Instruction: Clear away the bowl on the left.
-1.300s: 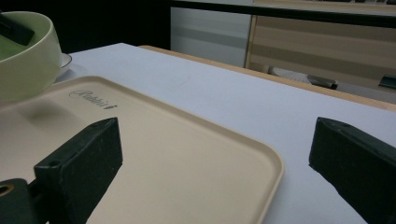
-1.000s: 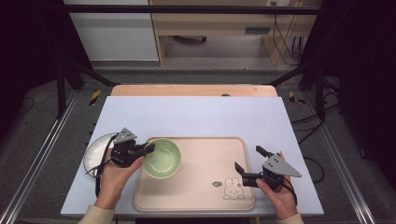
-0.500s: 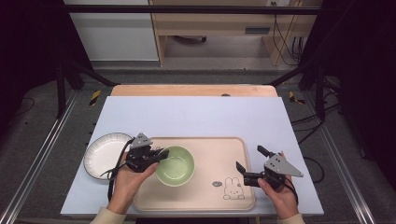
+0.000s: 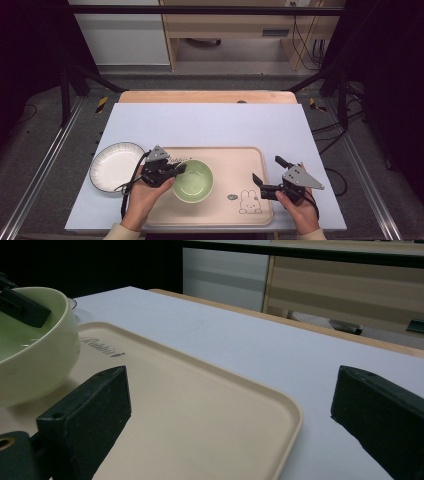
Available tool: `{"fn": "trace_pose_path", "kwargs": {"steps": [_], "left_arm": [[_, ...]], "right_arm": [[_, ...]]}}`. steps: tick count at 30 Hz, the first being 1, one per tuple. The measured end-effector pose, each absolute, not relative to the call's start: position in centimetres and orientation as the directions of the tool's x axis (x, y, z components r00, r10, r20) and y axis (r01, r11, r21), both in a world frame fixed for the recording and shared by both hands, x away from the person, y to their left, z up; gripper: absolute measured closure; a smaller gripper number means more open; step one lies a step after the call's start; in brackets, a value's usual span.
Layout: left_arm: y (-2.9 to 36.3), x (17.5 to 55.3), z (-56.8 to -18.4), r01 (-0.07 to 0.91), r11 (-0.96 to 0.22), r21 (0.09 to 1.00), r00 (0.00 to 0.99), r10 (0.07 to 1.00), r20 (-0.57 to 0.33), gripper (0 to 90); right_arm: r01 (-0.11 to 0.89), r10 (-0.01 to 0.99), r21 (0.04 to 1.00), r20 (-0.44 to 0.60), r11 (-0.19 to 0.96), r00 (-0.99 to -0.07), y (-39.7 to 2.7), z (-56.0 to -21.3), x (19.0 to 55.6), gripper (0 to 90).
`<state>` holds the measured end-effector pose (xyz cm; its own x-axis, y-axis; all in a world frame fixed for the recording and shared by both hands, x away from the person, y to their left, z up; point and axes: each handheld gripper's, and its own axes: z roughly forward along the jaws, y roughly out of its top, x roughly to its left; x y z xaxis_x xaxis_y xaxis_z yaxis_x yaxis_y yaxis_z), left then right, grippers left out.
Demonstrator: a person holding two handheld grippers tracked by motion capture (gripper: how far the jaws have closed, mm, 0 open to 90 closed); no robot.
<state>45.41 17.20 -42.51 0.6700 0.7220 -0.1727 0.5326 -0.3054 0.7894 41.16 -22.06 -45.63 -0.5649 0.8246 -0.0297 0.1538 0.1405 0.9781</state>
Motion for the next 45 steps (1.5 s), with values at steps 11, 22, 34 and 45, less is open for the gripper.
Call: {"fn": "trace_pose_path", "kwargs": {"steps": [11,22,34,45], "left_arm": [[17.0,45.5,-42.6,0.538,-0.283,0.794,0.667,0.718,-0.196,80.9],[16.9,46.6,-43.1,0.583,-0.225,0.78,0.637,0.723,-0.267,80.8],[16.8,47.4,-44.6,0.642,-0.236,0.729,0.619,0.721,-0.312,79.4],[16.6,46.9,-43.7,0.535,-0.348,0.77,0.666,0.734,-0.131,59.7]], "right_arm": [[0.15,0.821,0.978,-0.034,0.145,-0.57,-21.8,-45.6,41.1,2.8],[0.158,0.825,0.978,-0.02,0.132,-0.565,-22.0,-45.8,41.2,2.8],[0.15,0.836,0.981,-0.02,0.122,-0.548,-22.7,-45.4,40.8,2.7],[0.147,0.83,0.981,-0.024,0.127,-0.557,-22.5,-45.4,40.8,2.7]]}}
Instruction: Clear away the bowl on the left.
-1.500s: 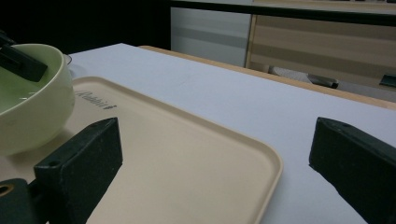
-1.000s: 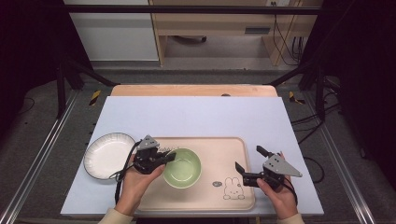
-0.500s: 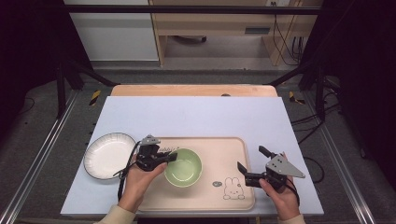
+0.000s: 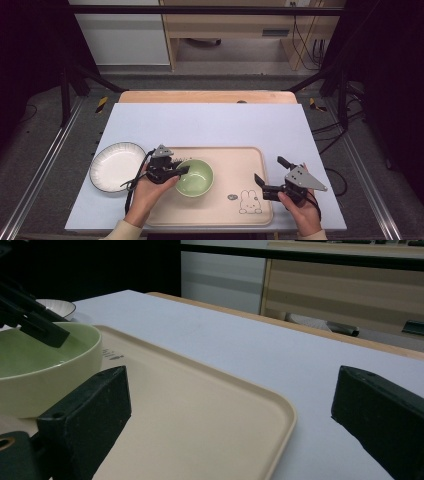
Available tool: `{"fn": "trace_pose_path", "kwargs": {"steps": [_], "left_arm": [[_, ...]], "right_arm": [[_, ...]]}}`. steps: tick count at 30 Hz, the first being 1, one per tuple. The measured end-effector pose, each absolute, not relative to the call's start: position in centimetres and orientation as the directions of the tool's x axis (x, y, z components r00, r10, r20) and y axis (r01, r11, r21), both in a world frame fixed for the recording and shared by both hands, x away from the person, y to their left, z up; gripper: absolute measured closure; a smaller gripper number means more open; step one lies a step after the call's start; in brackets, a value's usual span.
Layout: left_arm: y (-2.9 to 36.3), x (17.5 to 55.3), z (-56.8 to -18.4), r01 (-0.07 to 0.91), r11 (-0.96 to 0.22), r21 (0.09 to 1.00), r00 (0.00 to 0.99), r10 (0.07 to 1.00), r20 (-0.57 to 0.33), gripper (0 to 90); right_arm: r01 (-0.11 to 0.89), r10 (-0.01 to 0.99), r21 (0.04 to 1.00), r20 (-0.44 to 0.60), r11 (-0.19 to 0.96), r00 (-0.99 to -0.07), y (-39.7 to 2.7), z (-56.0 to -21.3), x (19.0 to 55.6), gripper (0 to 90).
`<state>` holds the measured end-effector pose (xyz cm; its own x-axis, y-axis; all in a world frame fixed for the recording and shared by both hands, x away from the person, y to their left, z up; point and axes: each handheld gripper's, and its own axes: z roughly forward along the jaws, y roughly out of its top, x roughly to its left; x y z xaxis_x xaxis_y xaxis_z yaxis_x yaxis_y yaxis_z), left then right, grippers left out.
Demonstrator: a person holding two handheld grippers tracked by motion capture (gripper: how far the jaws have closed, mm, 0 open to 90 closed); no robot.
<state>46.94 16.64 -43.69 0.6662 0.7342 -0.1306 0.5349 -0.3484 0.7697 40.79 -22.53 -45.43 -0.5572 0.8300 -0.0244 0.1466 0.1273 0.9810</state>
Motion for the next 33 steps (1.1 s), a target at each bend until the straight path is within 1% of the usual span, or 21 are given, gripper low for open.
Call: {"fn": "trace_pose_path", "kwargs": {"steps": [2,4,5,7,8,10,12,15,17,20,24,33], "left_arm": [[16.9,46.6,-42.9,0.487,-0.349,0.8,0.67,0.737,-0.087,51.9],[17.1,46.5,-42.5,0.469,-0.335,0.817,0.668,0.74,-0.081,42.5],[17.5,46.4,-42.1,0.442,-0.294,0.847,0.665,0.741,-0.089,37.0],[17.7,46.3,-41.9,0.402,-0.281,0.872,0.67,0.739,-0.07,25.7],[17.8,46.2,-41.8,0.386,-0.283,0.878,0.681,0.73,-0.065,21.9],[18.1,46.1,-41.7,0.367,-0.27,0.89,0.703,0.707,-0.076,16.1],[18.3,45.9,-41.5,0.337,-0.251,0.908,0.719,0.691,-0.076,14.0],[18.6,45.7,-41.0,0.317,-0.226,0.921,0.733,0.675,-0.086,6.7],[18.7,45.5,-40.7,0.311,-0.225,0.924,0.741,0.666,-0.087,6.1],[19.0,44.8,-40.0,0.275,-0.204,0.94,0.75,0.657,-0.076,5.3],[19.8,44.0,-38.9,0.226,-0.154,0.962,0.736,0.674,-0.065,5.0],[21.6,42.6,-37.9,0.189,-0.153,0.97,0.737,0.675,-0.036,4.4]], "right_arm": [[0.149,0.832,0.981,-0.022,0.125,-0.554,-22.6,-45.4,40.8,2.7],[0.148,0.831,0.981,-0.022,0.125,-0.555,-22.6,-45.4,40.8,2.7],[0.147,0.83,0.981,-0.025,0.128,-0.557,-22.6,-45.4,40.8,2.7],[0.145,0.828,0.981,-0.027,0.13,-0.56,-22.5,-45.4,40.7,2.7],[0.145,0.828,0.981,-0.028,0.132,-0.56,-22.5,-45.4,40.7,2.7],[0.144,0.828,0.981,-0.027,0.13,-0.56,-22.5,-45.4,40.7,2.7],[0.144,0.829,0.981,-0.025,0.127,-0.558,-22.5,-45.4,40.7,2.7],[0.141,0.832,0.982,-0.025,0.123,-0.554,-22.7,-45.4,40.7,2.7],[0.148,0.837,0.983,-0.012,0.111,-0.548,-22.7,-45.3,40.6,2.7],[0.142,0.837,0.984,-0.011,0.106,-0.547,-22.7,-45.2,40.5,2.4],[0.141,0.836,0.984,-0.014,0.11,-0.549,-22.6,-45.2,40.5,2.2],[0.136,0.835,0.984,-0.021,0.115,-0.55,-22.6,-45.2,40.5,2.1]]}}
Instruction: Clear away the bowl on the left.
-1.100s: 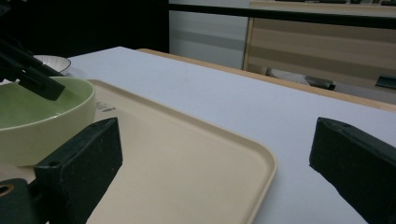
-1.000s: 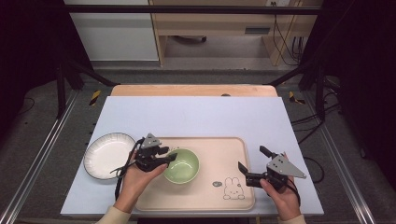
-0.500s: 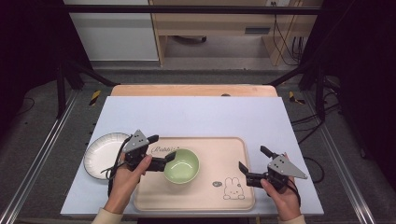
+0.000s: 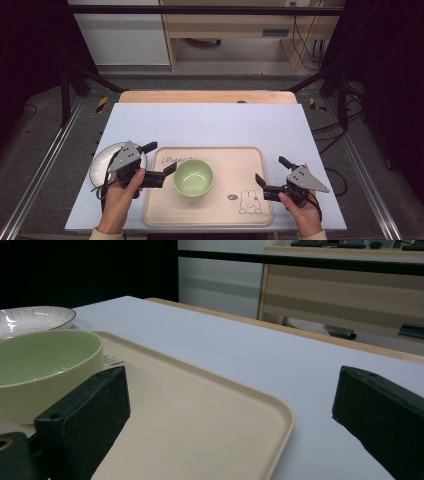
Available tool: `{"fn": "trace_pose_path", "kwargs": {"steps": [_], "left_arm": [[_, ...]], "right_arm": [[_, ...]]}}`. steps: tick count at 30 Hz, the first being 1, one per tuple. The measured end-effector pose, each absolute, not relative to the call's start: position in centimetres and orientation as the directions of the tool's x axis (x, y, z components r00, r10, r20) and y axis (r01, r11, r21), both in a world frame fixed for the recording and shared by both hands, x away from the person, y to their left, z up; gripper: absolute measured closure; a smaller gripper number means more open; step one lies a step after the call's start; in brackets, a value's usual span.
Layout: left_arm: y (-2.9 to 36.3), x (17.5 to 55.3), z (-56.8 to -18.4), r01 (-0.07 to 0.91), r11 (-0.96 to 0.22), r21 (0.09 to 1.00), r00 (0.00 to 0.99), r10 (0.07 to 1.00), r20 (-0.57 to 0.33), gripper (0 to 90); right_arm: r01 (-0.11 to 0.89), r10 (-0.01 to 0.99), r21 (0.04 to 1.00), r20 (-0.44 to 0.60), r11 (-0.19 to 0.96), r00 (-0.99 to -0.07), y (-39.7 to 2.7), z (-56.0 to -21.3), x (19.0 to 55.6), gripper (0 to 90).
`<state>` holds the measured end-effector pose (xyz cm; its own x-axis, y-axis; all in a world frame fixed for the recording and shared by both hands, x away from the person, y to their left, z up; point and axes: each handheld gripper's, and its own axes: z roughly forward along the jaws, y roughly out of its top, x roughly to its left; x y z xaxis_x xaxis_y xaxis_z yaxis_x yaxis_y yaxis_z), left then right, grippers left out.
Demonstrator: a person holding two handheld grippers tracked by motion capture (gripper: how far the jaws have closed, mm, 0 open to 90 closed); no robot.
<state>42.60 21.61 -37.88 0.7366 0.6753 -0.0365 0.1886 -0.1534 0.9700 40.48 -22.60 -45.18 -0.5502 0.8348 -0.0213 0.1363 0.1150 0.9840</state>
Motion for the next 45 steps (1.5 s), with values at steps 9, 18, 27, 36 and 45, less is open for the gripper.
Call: {"fn": "trace_pose_path", "kwargs": {"steps": [9,18,27,36,45], "left_arm": [[23.7,42.3,-38.1,0.167,-0.147,0.975,0.718,0.696,-0.018,4.4],[25.8,42.1,-38.4,0.165,-0.117,0.979,0.69,0.723,-0.03,4.3],[27.6,41.3,-38.1,0.146,-0.096,0.985,0.661,0.75,-0.025,4.0],[30.5,41.2,-39.0,0.142,-0.058,0.988,0.62,0.784,-0.043,4.0],[32.0,41.2,-39.6,0.124,-0.046,0.991,0.604,0.796,-0.038,4.1]], "right_arm": [[0.136,0.833,0.984,-0.021,0.116,-0.553,-22.6,-45.3,40.6,2.1],[0.136,0.836,0.985,-0.016,0.108,-0.549,-22.6,-45.3,40.7,2.3],[0.132,0.842,0.985,-0.022,0.111,-0.54,-22.8,-45.2,40.6,2.5],[0.131,0.85,0.986,-0.019,0.104,-0.527,-23.1,-45.2,40.7,2.5],[0.129,0.852,0.989,0.001,0.078,-0.524,-23.3,-45.1,40.6,2.6]]}}
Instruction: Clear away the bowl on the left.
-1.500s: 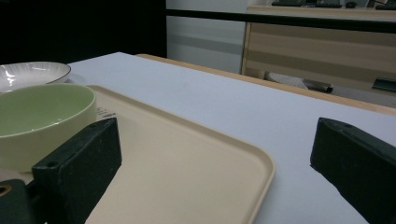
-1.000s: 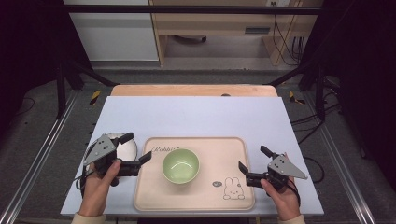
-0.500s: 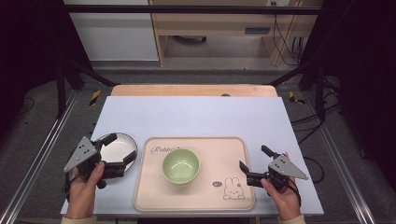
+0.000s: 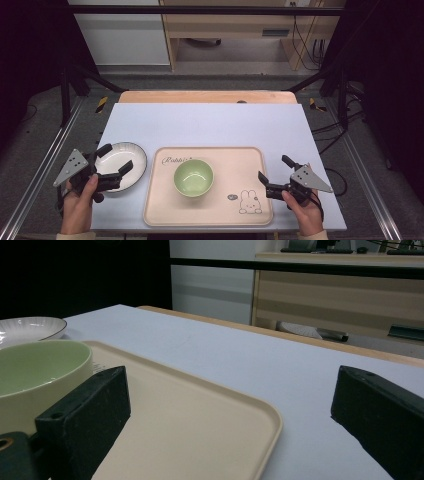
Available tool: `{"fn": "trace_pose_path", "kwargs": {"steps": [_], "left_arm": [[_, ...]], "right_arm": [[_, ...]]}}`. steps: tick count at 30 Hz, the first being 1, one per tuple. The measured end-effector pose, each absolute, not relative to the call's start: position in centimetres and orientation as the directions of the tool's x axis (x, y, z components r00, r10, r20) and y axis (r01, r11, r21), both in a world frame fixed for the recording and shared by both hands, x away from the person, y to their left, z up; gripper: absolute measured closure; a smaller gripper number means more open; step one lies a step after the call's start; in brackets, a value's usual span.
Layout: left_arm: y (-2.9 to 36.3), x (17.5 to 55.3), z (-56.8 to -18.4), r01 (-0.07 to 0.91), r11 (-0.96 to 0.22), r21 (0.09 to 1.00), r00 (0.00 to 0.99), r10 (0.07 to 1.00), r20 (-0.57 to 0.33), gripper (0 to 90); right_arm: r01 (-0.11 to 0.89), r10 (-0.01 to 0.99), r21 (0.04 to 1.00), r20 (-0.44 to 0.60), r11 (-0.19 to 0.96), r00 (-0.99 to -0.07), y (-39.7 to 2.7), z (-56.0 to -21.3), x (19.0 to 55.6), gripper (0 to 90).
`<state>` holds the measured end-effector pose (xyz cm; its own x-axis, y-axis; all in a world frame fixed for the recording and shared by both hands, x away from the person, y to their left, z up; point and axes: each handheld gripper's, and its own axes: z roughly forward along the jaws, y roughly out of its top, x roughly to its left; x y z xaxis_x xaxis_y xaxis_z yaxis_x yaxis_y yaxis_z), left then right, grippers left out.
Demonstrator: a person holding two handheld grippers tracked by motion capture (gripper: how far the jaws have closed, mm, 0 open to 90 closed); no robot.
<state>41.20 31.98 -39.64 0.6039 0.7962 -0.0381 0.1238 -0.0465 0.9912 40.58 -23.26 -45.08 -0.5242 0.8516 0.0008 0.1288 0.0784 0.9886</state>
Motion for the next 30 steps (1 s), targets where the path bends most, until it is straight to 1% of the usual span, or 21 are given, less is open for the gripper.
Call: {"fn": "trace_pose_path", "kwargs": {"steps": [7,16,21,30], "left_arm": [[33.1,41.0,-41.0,0.126,-0.066,0.99,0.589,0.808,-0.021,4.1],[34.2,41.1,-43.0,0.177,-0.075,0.981,0.564,0.825,-0.038,4.1],[34.3,41.3,-43.7,0.191,-0.101,0.976,0.56,0.828,-0.024,4.1],[34.1,41.7,-44.1,0.167,-0.123,0.978,0.556,0.831,0.009,4.1]], "right_arm": [[0.124,0.857,0.989,-0.011,0.087,-0.516,-23.5,-45.1,40.6,2.7],[0.123,0.86,0.988,-0.02,0.096,-0.51,-23.8,-45.2,40.7,3.5],[0.125,0.865,0.987,-0.022,0.098,-0.501,-24.1,-45.2,40.7,3.6],[0.139,0.868,0.986,-0.015,0.096,-0.495,-24.2,-45.3,40.8,3.6]]}}
